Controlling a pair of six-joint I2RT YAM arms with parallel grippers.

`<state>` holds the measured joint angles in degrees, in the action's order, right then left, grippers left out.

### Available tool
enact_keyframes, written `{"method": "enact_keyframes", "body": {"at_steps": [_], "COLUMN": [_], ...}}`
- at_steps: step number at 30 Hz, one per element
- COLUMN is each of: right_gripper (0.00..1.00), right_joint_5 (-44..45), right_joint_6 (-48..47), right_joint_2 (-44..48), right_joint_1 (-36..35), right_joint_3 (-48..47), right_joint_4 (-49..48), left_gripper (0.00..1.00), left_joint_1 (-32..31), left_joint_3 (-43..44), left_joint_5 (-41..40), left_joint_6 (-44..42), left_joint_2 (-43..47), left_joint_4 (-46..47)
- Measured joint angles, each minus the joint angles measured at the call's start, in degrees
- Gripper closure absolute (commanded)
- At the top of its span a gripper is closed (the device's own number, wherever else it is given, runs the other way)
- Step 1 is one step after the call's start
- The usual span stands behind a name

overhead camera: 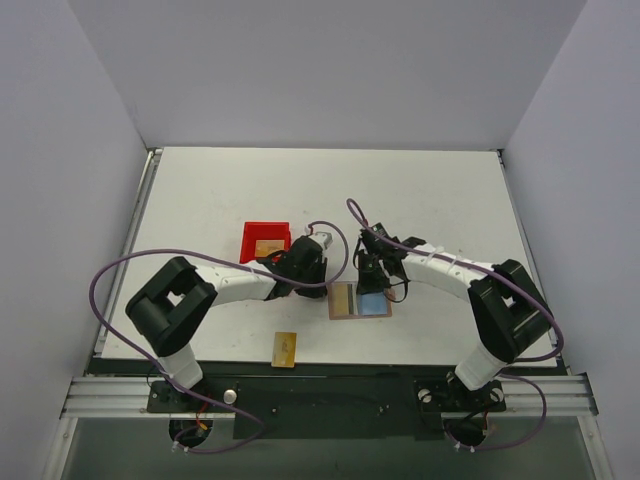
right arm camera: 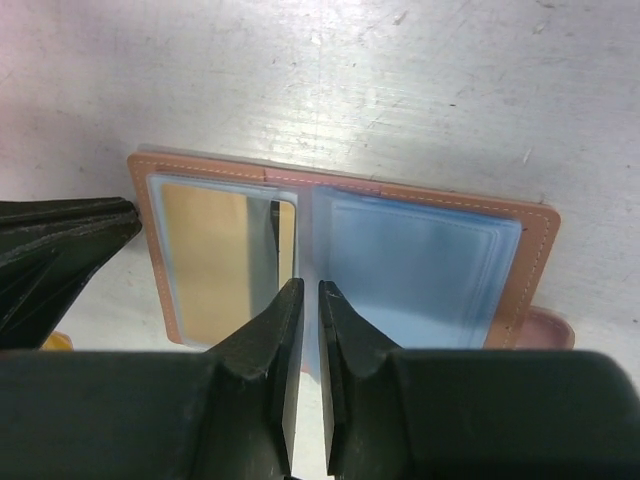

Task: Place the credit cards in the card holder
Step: Insert the credit card into the card holder, then pick up the credit card at the corner of the board.

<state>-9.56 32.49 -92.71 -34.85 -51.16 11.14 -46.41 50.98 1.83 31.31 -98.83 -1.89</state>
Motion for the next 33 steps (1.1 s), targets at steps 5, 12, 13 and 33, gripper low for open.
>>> {"method": "enact_keyframes", "body": {"at_steps": [5,12,13,33], "right_gripper": [1.0,1.0,1.0,1.0], "right_joint_5": [0.79,0.79,0.81,-2.32], "right_joint_6": [-0.17,-0.76,-0.9,-0.87], "right_joint_2": [-0.07,-1.88,-2.32,-4.7], "right_joint_1": [0.04,0.04,0.04,0.57], "right_joint_3": [0.0,-0.59,-0.9,-2.05], "right_joint_4": [0.28,0.39,0.42,-1.81], "left_gripper": [1.0,1.0,1.0,1.0], "left_joint_1": [0.0,0.02,0.0,0.02], "left_joint_3": [0.35,0.46,0.5,0.7], "left_joint_5": [0.24,0.37,0.39,0.42], "left_joint_6": [0.0,0.0,0.0,-0.02], "left_joint_2": [-0.33,-0.42,-0.46,-0.66], "left_joint_4": [0.04,0.02,0.02,0.02]}}
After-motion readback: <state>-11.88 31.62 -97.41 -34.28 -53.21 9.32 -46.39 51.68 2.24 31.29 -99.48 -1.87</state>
